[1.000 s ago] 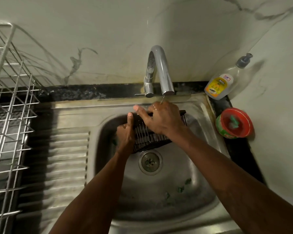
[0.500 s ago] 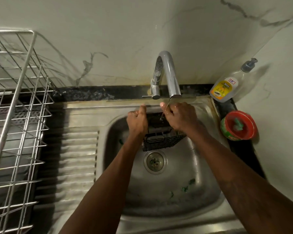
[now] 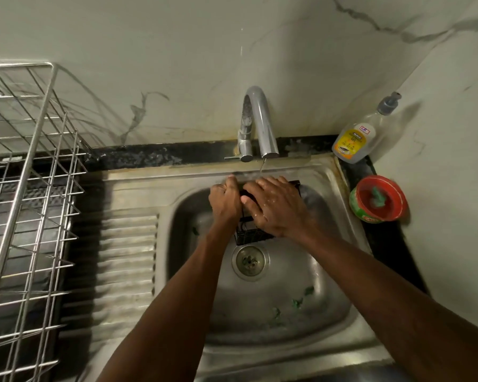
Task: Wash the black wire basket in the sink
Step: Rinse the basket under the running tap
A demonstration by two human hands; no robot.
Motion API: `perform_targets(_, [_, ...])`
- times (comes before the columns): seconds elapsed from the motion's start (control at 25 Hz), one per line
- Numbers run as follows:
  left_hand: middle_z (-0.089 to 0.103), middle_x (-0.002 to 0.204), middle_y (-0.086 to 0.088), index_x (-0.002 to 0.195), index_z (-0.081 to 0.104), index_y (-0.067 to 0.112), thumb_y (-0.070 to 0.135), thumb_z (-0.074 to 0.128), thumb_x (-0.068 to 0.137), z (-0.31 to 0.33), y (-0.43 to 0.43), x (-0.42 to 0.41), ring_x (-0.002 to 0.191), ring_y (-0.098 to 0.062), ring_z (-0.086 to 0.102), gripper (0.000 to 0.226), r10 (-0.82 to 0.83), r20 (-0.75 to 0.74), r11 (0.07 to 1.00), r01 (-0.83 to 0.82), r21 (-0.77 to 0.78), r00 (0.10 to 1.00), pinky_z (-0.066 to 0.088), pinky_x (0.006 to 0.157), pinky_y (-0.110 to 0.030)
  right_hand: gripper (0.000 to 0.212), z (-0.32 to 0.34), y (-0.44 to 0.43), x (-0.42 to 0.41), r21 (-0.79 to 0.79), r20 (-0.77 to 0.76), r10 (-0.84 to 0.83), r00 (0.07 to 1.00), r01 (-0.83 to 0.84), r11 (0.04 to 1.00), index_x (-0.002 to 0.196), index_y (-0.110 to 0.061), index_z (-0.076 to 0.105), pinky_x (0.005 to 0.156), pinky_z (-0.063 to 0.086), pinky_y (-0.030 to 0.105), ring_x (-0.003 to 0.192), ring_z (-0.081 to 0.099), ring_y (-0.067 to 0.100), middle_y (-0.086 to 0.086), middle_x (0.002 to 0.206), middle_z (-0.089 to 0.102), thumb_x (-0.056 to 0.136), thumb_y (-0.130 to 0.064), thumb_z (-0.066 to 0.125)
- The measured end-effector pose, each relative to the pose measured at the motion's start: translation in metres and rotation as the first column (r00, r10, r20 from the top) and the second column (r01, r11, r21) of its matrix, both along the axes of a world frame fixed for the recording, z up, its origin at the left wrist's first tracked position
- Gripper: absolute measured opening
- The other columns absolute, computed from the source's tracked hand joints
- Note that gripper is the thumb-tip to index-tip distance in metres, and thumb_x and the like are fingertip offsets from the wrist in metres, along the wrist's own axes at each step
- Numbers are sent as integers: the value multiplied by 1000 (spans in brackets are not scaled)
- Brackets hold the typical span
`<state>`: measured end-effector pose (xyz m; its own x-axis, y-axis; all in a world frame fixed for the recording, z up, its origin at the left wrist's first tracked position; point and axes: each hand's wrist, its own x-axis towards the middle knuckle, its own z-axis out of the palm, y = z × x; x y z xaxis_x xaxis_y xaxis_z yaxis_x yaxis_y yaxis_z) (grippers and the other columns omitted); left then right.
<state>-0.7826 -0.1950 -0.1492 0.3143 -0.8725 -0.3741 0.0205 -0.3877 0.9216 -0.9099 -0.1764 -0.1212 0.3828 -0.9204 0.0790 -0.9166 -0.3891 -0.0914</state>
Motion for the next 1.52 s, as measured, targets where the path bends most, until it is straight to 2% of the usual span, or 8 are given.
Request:
perform_targets(0.12, [57,55,0,61,58,14,23,45,108,-8,5,-2,44,-6,51,50,-12,-1,998,12,-55,1000,42,43,-22,49,8,-23,33,99,-40,-311,950,314,944,91,-22,69,78,45,37,84,66,22,3,92,73,108,-45,29])
perform_targets(0.28, [52,51,6,57,51,18,20,47,107,-7,4,-3,37,0,44,50,-20,35,999,22,-48,999,37,41,-18,38,18,-56,43,334,-152,-496,855,517,788,97,-26,65,67,38,35,74,47,19,0,86,57,100,-56,42])
perform_targets(0.4, [55,55,4,59,53,18,21,48,106,2,-2,3,47,-5,50,47,56,-20,998,-57,-13,998,45,50,-25,42,12,-35,37,78,76,-300,951,295,952,97,-24,67,76,45,36,80,62,19,1,84,62,107,-47,34])
perform_targets(0.52, [57,70,-2,68,49,18,24,48,106,7,-4,6,65,-16,54,38,127,-61,992,-126,27,990,49,69,-34,41,-12,-9,12,-121,30,58,998,-54,991,118,-26,63,99,38,41,106,61,20,-1,114,68,107,-47,29])
perform_targets(0.84, [75,92,-15,98,69,6,30,62,99,-1,-7,5,91,-36,74,25,-11,-214,1000,14,12,977,62,86,-46,59,1,-52,-2,49,122,-479,869,477,878,75,-18,68,62,46,31,61,57,18,-1,66,61,104,-59,36])
perform_targets(1.08, [72,114,-29,120,71,1,49,63,94,-28,-4,43,105,-49,69,56,-64,-492,997,77,5,868,54,97,-61,44,-1,-36,-14,158,624,-129,771,37,987,60,-35,50,54,44,29,50,51,9,-11,55,52,101,-50,56])
perform_targets(1.28, [77,84,-16,102,75,1,44,57,101,-33,-2,40,68,-26,71,47,-19,-118,999,16,-30,993,56,57,-30,51,15,-47,4,137,321,-111,941,69,988,60,-20,60,49,29,23,45,47,9,-6,51,51,105,-43,50])
perform_targets(1.52, [60,52,-8,58,59,12,54,38,106,-13,-11,20,49,-27,60,67,-179,302,944,250,-217,936,56,55,-43,50,7,-48,35,42,141,-207,968,203,978,69,-23,56,57,44,26,53,44,10,-4,63,57,106,-49,35])
